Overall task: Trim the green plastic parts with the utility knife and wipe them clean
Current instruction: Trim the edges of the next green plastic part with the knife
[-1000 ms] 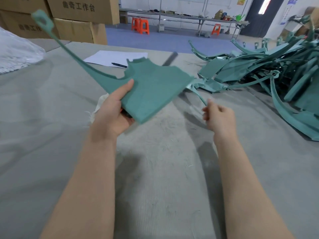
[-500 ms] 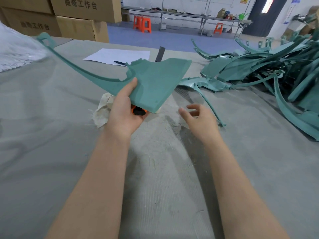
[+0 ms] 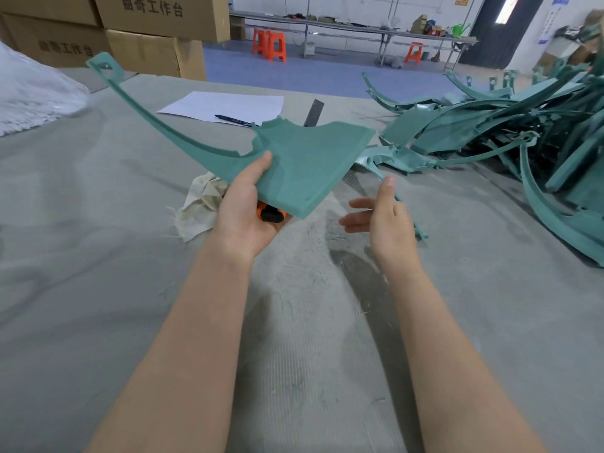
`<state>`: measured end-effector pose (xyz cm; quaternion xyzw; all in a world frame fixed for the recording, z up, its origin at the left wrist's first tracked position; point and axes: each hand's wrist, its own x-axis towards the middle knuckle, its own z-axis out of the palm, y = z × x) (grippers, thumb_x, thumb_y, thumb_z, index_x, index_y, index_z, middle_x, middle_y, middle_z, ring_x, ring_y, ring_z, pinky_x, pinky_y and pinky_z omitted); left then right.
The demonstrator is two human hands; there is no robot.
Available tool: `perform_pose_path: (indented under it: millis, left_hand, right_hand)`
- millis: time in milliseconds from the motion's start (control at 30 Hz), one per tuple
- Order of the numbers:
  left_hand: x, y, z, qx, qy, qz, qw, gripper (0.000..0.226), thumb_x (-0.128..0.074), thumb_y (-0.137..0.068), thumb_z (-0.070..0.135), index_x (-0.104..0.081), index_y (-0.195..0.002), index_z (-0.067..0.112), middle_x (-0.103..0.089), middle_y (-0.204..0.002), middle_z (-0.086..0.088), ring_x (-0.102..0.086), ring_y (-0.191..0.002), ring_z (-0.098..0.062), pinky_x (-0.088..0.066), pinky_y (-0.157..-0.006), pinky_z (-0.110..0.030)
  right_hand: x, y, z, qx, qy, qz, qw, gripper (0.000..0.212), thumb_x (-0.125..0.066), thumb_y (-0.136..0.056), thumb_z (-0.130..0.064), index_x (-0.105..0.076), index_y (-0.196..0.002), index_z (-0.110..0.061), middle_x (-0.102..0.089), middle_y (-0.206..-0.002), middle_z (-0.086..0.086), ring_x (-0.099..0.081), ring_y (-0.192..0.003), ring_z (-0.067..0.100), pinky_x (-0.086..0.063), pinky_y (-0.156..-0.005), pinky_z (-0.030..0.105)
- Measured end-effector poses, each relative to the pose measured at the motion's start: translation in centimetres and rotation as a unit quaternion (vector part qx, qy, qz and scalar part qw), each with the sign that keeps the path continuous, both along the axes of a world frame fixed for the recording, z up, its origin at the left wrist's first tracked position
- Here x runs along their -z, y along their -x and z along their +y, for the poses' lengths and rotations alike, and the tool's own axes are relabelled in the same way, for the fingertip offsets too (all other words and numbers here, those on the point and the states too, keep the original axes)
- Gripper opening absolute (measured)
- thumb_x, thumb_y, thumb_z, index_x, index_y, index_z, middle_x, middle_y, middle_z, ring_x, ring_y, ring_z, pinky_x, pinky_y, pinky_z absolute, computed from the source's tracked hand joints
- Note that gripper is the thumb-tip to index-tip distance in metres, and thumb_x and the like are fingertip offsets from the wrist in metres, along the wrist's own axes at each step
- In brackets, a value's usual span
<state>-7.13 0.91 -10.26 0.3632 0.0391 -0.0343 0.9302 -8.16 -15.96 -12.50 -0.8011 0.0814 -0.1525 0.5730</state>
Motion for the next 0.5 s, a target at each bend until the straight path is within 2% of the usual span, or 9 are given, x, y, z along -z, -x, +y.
perform_pose_path:
  millis: [67, 100, 133, 200, 267, 333, 400, 467, 500]
  left_hand:
    - [0.01, -0.02, -0.03, -0.001, -0.002, 0.003, 1.000, 0.023, -0.062, -0.091, 0.022, -0.064, -0.113, 0.018, -0.074, -0.103, -0.001, -0.072, -0.094, -0.020, -0.059, -0.074, -0.039]
    - [0.02, -0.02, -0.07, -0.002, -0.003, 0.005, 1.000, 0.023, -0.062, -0.091, 0.022, -0.064, -0.114, 0.017, -0.074, -0.104, -0.001, -0.071, -0.095, -0.020, -0.059, -0.073, -0.038]
    - [0.03, -0.04, -0.09, -0.004, -0.004, 0.007, 1.000, 0.023, -0.063, -0.091, 0.022, -0.064, -0.114, 0.017, -0.074, -0.104, -0.001, -0.071, -0.095, -0.020, -0.059, -0.072, -0.038]
    - [0.05, -0.06, -0.09, -0.007, -0.005, 0.010, 1.000, 0.022, -0.063, -0.091, 0.022, -0.065, -0.112, 0.018, -0.074, -0.102, -0.001, -0.072, -0.094, -0.020, -0.059, -0.071, -0.037]
    - [0.07, -0.11, -0.10, -0.008, -0.004, 0.011, 1.000, 0.021, -0.063, -0.091, 0.022, -0.065, -0.112, 0.017, -0.075, -0.101, -0.001, -0.072, -0.093, -0.020, -0.059, -0.070, -0.036]
    - [0.15, -0.14, -0.06, -0.010, -0.004, 0.013, 1.000, 0.021, -0.063, -0.091, 0.022, -0.065, -0.110, 0.017, -0.075, -0.100, -0.002, -0.072, -0.090, -0.020, -0.058, -0.068, -0.035]
    - [0.25, -0.18, 0.01, -0.011, -0.001, 0.015, 1.000, 0.018, -0.064, -0.090, 0.022, -0.066, -0.107, 0.017, -0.075, -0.097, -0.001, -0.073, -0.086, -0.019, -0.057, -0.064, -0.034]
    - [0.31, -0.24, 0.08, -0.009, 0.004, 0.015, 1.000, 0.015, -0.065, -0.089, 0.021, -0.066, -0.103, 0.017, -0.075, -0.094, 0.000, -0.073, -0.082, -0.019, -0.057, -0.063, -0.033]
    - [0.33, -0.26, 0.11, -0.007, 0.007, 0.015, 1.000, 0.013, -0.065, -0.089, 0.021, -0.066, -0.102, 0.017, -0.075, -0.092, 0.000, -0.073, -0.081, -0.019, -0.057, -0.062, -0.032]
  right_hand:
    - [-0.01, -0.15, 0.04, -0.005, -0.003, 0.012, 1.000, 0.052, -0.017, -0.105, -0.040, -0.057, -0.120, -0.010, -0.074, -0.077, 0.004, -0.071, -0.074, 0.014, -0.043, -0.068, 0.021]
    - [0.04, -0.22, 0.00, -0.010, 0.009, 0.018, 1.000, 0.042, -0.021, -0.106, -0.029, -0.046, -0.134, -0.011, -0.074, -0.086, 0.005, -0.071, -0.078, 0.014, -0.044, -0.067, 0.016]
    - [0.12, -0.28, -0.02, -0.022, 0.013, 0.026, 0.999, 0.041, -0.026, -0.105, -0.019, -0.034, -0.145, -0.014, -0.072, -0.102, 0.007, -0.070, -0.085, 0.014, -0.047, -0.070, 0.016]
    - [0.20, -0.14, 0.00, -0.045, 0.034, 0.023, 0.998, 0.062, -0.044, -0.100, -0.013, -0.013, -0.153, -0.020, -0.052, -0.138, 0.007, -0.062, -0.108, 0.014, -0.052, -0.090, 0.034]
    - [0.06, 0.08, -0.02, -0.050, 0.071, -0.002, 0.996, 0.090, -0.066, -0.090, -0.029, -0.002, -0.154, -0.026, -0.026, -0.157, 0.002, -0.044, -0.131, 0.016, -0.041, -0.108, 0.043]
    - [-0.01, 0.36, 0.03, -0.046, 0.065, -0.014, 0.997, 0.096, -0.064, -0.085, -0.054, -0.002, -0.154, -0.029, -0.019, -0.160, -0.001, -0.035, -0.138, 0.015, -0.033, -0.112, 0.041]
    - [-0.06, 0.36, 0.06, -0.025, 0.004, -0.010, 1.000, 0.071, -0.041, -0.094, -0.060, -0.025, -0.151, -0.022, -0.044, -0.149, 0.001, -0.047, -0.123, 0.007, -0.035, -0.104, 0.033]
    - [-0.28, 0.27, 0.03, -0.007, -0.065, 0.008, 0.998, 0.055, -0.023, -0.103, -0.049, -0.057, -0.125, -0.013, -0.075, -0.101, 0.001, -0.064, -0.100, 0.006, -0.040, -0.097, 0.030]
    - [-0.48, 0.23, -0.03, -0.005, -0.082, 0.011, 0.997, 0.049, -0.023, -0.105, -0.041, -0.062, -0.113, -0.011, -0.076, -0.079, 0.000, -0.068, -0.090, 0.008, -0.044, -0.095, 0.030]
